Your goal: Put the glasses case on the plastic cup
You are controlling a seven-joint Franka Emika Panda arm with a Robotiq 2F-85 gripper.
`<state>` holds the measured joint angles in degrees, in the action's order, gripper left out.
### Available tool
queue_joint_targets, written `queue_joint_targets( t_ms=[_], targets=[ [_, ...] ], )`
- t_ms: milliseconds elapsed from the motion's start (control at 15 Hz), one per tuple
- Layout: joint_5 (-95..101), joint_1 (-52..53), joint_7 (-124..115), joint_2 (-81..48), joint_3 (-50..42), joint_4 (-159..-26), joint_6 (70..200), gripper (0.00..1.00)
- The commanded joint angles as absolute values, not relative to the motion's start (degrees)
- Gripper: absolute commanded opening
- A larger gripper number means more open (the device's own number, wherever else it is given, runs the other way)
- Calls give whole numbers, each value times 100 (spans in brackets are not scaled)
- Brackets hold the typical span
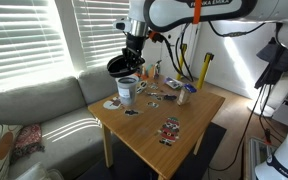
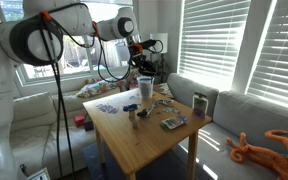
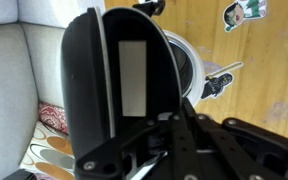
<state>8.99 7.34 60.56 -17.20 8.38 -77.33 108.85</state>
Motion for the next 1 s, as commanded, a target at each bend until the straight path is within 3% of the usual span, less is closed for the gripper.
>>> queue_joint_targets(
  t_ms=[0,933],
  targets=[
    [1471,895,6695,-2065,872,-7282,10784,1],
    [1353,983,5298,-1659,868,-7766,10492,1]
  ],
)
